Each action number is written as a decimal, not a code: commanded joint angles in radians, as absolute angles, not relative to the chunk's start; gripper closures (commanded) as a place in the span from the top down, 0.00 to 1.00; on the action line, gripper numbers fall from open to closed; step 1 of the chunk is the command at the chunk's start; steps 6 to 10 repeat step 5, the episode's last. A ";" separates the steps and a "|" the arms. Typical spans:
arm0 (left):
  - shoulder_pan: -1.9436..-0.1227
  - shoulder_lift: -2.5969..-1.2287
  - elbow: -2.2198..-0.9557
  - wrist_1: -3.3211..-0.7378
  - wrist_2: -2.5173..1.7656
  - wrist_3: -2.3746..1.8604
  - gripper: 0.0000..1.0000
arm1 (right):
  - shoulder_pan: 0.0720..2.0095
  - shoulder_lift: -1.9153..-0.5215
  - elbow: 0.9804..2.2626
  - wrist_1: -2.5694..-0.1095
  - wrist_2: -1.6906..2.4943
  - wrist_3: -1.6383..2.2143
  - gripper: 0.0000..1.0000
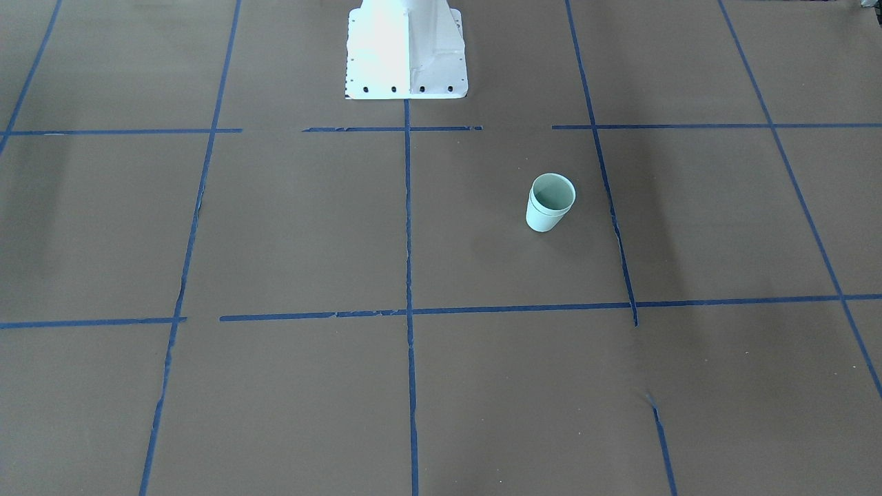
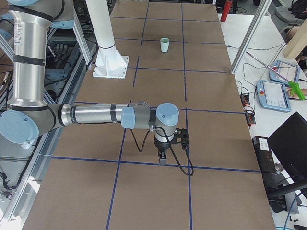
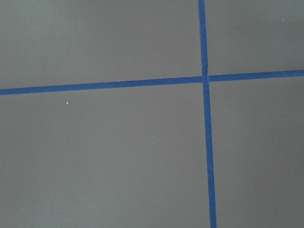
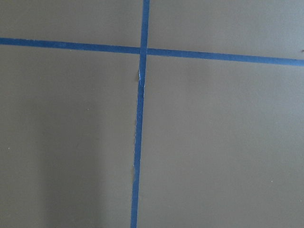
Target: Stack cups
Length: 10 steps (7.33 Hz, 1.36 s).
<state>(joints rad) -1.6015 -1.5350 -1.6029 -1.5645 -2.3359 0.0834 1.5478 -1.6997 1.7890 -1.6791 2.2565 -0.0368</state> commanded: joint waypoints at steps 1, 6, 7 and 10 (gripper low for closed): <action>-1.601 -1.531 -1.606 -1.565 -2.365 0.083 1.00 | 1.548 -1.700 1.789 -1.678 2.256 -0.037 1.00; -1.601 -1.532 -1.614 -1.566 -2.362 0.084 1.00 | 1.548 -1.700 1.789 -1.680 2.256 -0.037 1.00; -1.601 -1.532 -1.614 -1.566 -2.362 0.084 1.00 | 1.548 -1.700 1.789 -1.680 2.256 -0.037 1.00; -1.601 -1.532 -1.614 -1.566 -2.362 0.084 1.00 | 1.548 -1.700 1.789 -1.680 2.256 -0.037 1.00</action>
